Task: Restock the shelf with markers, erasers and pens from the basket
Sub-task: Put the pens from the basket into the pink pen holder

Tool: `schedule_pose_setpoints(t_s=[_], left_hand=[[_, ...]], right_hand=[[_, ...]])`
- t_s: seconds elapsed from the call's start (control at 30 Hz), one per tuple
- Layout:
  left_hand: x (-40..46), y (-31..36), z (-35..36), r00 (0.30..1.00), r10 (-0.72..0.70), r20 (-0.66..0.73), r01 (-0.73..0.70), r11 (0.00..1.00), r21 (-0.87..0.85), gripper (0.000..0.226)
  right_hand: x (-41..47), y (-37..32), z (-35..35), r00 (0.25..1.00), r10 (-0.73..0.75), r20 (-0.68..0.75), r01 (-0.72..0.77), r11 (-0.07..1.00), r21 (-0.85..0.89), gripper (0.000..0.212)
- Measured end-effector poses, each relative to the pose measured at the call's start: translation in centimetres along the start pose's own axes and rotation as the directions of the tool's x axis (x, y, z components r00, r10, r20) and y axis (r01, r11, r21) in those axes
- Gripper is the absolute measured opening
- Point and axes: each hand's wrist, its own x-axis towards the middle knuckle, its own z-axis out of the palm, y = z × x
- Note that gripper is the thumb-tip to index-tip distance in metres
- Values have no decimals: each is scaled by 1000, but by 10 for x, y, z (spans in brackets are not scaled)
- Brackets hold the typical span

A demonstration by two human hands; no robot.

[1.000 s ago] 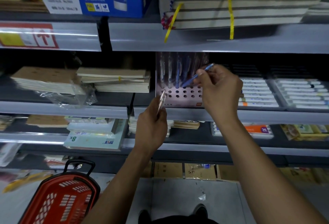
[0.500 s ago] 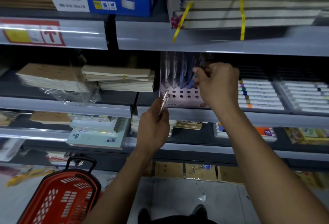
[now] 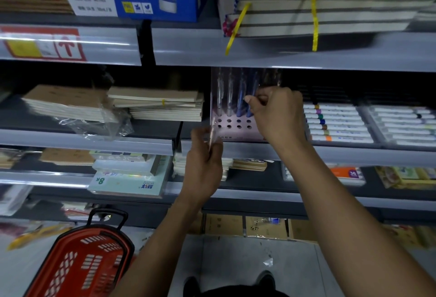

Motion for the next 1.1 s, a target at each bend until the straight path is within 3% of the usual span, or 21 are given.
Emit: schedule_pose_setpoints(t_s=[0.1,0.17,0.27,0.37,0.57,0.67,0.77,0.9,1.0,1.1], left_hand=[[-1,3,0,999,-45,27,50,969,-241,14],[-1,4,-1,998,-36,46,48,955,-294,20],[-4,6,-1,998,31,47,-18,969,-247,20],[-6,8,0,998,37,58,-21,969,-248,21],[-7,6,8,994,19,109,11,963,-268,14],[-8,3,13,993,43,107,-14,967,-256,10],[-9,1,15,975,110,191,-80,984,-158,12],[-7,1,18,955,123,271,-71,979,-192,10],[-4,2,20,959,115,259,-70,982,-176,10],[0,4,21,974,92,208,-77,994,-80,20]], right_hand=[[-11,3,1,1000,-1,-27,1,1000,-15,20],[-22,6,1,998,0,-62,2,1000,29,17],[-42,11,-1,998,-12,-60,19,993,113,12],[-63,9,0,997,-54,56,37,965,261,10],[-79,2,5,953,44,298,-200,831,519,15],[-82,3,4,946,95,311,-259,799,543,17],[-82,4,3,938,134,319,-298,780,551,8],[-78,10,-3,936,149,319,-310,778,547,18],[-75,12,-10,930,150,337,-326,760,563,8],[-70,15,-15,935,165,313,-328,736,593,15]])
